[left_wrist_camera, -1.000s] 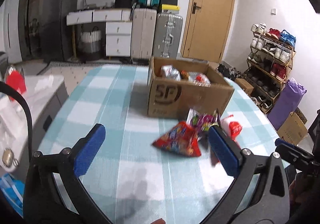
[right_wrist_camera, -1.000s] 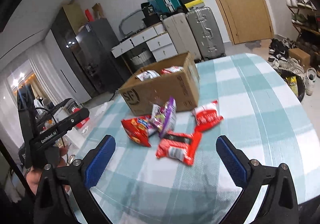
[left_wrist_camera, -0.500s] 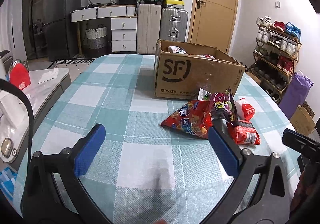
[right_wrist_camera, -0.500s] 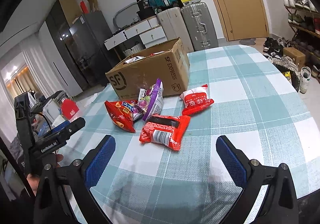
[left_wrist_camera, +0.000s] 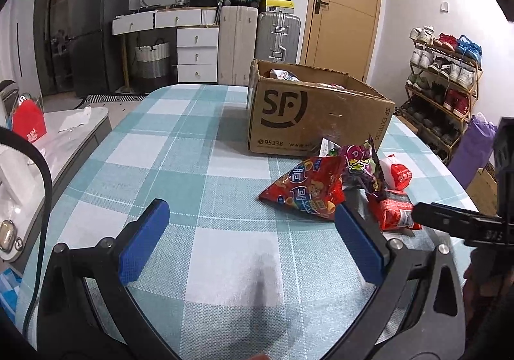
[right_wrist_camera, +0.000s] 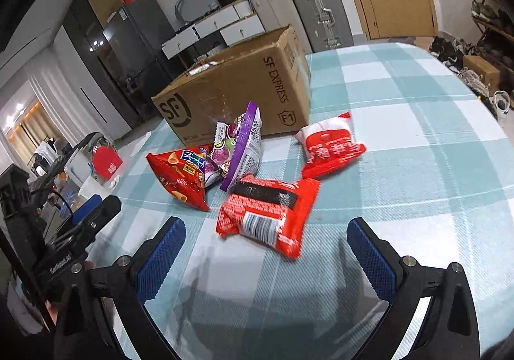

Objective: Organize snacks
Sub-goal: 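Withdraw both tools from the box back toward the remaining snacks, then grasp the red barcode packet with the right gripper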

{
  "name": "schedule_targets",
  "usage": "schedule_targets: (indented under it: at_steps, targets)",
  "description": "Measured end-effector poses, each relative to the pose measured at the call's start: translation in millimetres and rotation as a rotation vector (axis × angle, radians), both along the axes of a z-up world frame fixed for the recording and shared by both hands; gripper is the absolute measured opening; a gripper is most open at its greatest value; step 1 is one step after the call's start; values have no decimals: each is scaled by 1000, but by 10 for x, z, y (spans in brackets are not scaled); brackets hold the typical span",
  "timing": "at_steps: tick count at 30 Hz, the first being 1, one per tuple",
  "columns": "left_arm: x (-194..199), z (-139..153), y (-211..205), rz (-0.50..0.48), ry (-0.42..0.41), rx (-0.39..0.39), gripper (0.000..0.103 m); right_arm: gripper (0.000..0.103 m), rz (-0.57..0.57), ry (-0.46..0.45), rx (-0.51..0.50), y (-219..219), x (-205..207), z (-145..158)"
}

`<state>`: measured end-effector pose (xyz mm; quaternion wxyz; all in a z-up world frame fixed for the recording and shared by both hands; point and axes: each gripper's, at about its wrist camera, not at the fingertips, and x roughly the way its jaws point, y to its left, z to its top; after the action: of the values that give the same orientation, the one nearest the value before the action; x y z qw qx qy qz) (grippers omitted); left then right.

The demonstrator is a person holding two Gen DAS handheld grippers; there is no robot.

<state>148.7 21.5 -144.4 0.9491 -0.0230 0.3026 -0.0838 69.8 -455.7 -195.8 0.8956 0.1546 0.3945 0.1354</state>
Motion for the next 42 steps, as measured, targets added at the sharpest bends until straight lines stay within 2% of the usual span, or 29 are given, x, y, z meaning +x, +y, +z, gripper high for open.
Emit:
schedule_targets:
  at_steps: [9,18,25,29,34,36,40,42]
  targets:
    - [-1,-33,-13,-9,-21,3,102,102,-12,31,-53,177,184,-104]
    - [-22,-44,-26,-33,-26,-13,102,102,-28,64,-195,375,321,-134]
    - [-54,-28,-29,-34,-40,-12,102,101,-24,70,-233,418,339,-148]
    - [-57,-27,-23,-33,-44,-14,102,85,-40,62,-247,412,320,-136]
    - [-82,-10,-51,-41,-54,2,102,84,-41,66,-279,468,308,-138]
    - [-107,2,-78,-49,-68,14,102,77,-37,62,-287,475,291,-133]
    - [-144,23,-103,-58,-86,22,102,68,-23,55,-302,465,260,-122]
    - [-137,21,-100,-57,-82,20,102,56,-13,49,-308,437,241,-119]
